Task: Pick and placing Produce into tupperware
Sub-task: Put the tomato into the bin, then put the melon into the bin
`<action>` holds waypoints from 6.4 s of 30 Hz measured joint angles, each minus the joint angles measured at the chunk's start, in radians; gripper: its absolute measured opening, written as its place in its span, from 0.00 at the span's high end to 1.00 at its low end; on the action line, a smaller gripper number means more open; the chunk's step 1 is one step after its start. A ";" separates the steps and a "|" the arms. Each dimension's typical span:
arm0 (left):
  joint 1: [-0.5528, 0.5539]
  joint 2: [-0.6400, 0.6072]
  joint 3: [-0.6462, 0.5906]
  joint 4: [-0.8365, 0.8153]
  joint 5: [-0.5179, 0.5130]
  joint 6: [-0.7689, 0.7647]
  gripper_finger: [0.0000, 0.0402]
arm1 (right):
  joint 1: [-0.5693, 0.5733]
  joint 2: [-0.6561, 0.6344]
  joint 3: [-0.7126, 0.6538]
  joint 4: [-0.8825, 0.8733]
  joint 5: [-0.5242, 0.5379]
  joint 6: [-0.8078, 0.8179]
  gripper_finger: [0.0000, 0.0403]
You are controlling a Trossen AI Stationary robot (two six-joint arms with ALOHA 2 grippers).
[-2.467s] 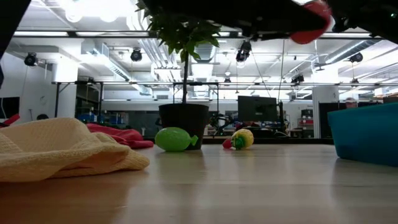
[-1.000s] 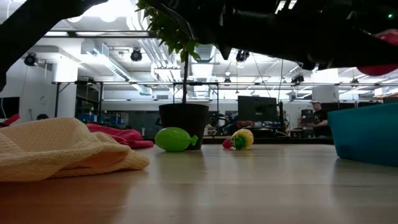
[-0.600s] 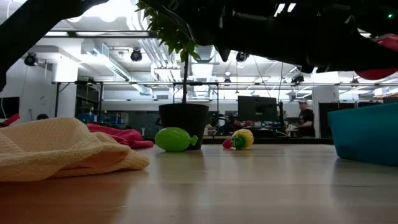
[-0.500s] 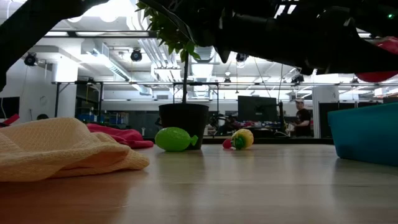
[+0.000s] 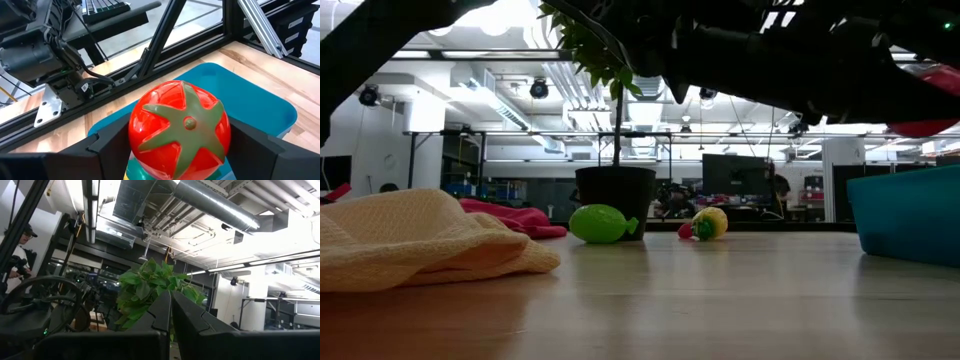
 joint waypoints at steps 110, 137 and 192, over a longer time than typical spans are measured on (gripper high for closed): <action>-0.030 -0.267 0.040 -0.613 -0.413 -0.004 0.35 | 0.000 0.000 0.000 0.000 -0.001 0.008 0.98; -0.141 -1.075 -0.428 -0.905 -0.772 -0.165 1.00 | 0.000 0.000 0.000 -0.018 -0.001 0.036 0.98; -0.075 -0.816 -1.121 -0.179 -0.710 -0.208 0.34 | 0.000 0.002 0.000 -0.043 0.000 0.014 0.98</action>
